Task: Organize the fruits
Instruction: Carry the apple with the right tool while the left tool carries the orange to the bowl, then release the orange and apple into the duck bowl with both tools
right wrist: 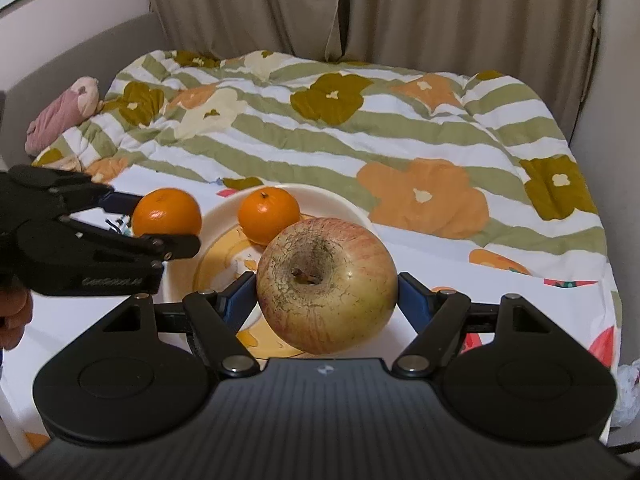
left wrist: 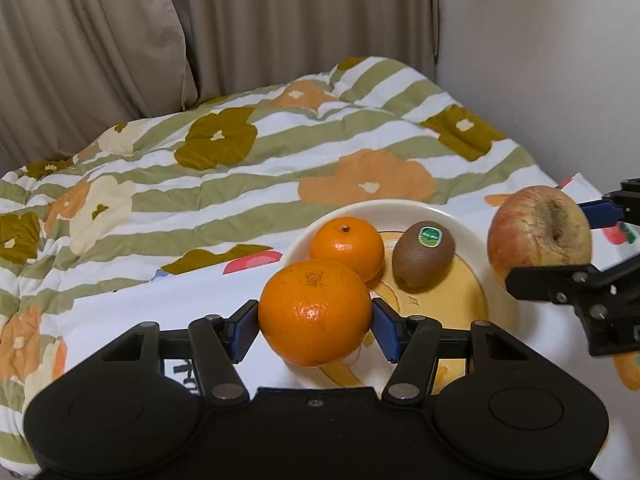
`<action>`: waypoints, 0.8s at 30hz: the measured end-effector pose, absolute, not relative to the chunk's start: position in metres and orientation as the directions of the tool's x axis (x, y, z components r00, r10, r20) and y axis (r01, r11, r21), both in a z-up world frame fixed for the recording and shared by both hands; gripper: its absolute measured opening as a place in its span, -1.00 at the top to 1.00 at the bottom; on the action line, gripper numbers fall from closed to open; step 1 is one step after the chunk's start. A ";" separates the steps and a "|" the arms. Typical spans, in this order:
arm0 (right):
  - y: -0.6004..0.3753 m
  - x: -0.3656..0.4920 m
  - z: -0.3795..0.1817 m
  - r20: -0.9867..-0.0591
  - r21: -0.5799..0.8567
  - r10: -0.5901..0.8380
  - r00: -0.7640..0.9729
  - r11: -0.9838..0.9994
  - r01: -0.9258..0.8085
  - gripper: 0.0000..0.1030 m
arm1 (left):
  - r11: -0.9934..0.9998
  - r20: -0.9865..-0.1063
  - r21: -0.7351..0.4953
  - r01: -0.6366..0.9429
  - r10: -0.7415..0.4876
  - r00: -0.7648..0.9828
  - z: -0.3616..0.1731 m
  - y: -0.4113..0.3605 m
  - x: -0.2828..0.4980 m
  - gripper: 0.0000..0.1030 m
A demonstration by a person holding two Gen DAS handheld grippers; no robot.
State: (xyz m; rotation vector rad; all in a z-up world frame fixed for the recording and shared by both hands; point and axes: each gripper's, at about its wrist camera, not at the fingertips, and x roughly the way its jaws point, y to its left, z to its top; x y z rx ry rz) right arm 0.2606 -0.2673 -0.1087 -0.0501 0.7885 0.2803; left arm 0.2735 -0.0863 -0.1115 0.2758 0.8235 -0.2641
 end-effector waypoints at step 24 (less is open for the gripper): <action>-0.270 0.285 -0.130 -0.740 0.068 0.265 0.618 0.944 -0.323 -0.75 | 0.938 -0.751 0.180 0.297 -0.064 0.657 -0.115 -0.091 0.280 -0.74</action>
